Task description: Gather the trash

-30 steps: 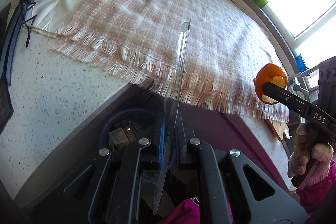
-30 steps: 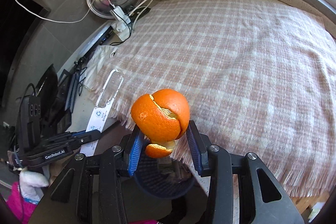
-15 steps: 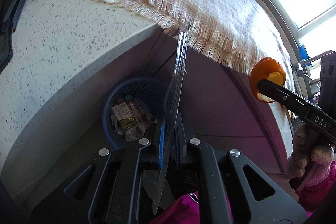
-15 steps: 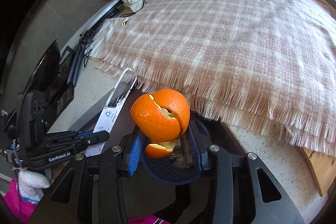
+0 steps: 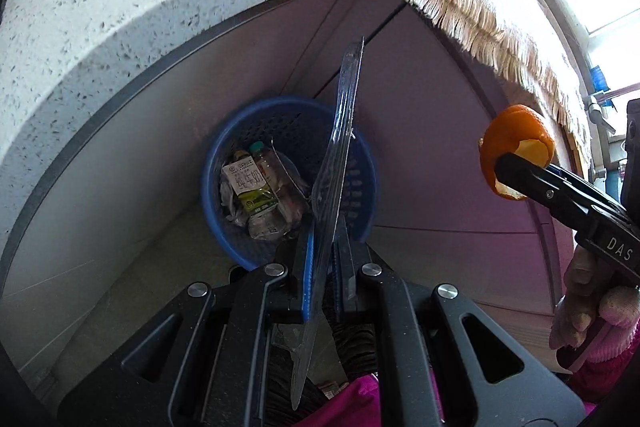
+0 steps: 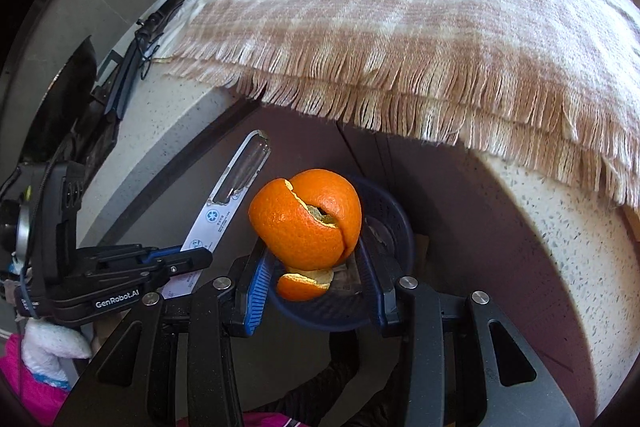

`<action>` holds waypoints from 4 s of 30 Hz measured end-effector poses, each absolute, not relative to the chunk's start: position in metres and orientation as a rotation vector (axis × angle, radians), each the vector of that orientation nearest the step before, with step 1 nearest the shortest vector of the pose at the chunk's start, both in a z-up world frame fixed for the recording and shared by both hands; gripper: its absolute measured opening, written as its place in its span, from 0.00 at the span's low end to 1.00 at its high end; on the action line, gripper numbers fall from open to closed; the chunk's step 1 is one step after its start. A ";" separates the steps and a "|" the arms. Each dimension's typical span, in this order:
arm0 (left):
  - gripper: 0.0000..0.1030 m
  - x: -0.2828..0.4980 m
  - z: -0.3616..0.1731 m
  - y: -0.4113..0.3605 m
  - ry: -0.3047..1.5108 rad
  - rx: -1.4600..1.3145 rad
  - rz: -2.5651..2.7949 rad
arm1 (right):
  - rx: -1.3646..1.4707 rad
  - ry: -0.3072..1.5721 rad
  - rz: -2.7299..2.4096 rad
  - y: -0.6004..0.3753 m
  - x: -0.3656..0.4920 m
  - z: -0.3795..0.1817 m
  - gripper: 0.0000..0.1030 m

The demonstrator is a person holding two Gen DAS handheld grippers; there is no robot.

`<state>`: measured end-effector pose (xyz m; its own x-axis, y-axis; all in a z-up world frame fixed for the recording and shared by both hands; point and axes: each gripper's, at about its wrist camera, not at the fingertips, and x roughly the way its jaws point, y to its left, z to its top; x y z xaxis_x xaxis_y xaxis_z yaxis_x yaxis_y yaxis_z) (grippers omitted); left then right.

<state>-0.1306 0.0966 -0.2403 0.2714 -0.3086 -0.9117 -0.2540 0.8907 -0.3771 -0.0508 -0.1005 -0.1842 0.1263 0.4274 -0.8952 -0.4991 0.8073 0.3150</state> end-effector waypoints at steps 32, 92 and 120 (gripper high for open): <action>0.05 -0.109 -0.347 0.078 1.459 -0.510 0.002 | -0.198 1.367 0.624 -0.077 -0.061 -0.273 0.38; 0.49 -0.112 -0.228 0.087 1.300 -0.463 0.061 | -0.158 1.256 0.674 -0.094 -0.044 -0.163 0.51; 0.77 -0.036 -0.030 0.047 0.855 -0.314 -0.010 | 0.027 0.960 0.638 -0.155 0.021 -0.021 0.62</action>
<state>-0.0363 0.0468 -0.0301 0.6591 -0.1340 -0.7400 -0.1161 0.9541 -0.2762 0.0206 -0.1553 -0.0207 0.4061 0.5171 -0.7534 -0.4943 0.8178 0.2948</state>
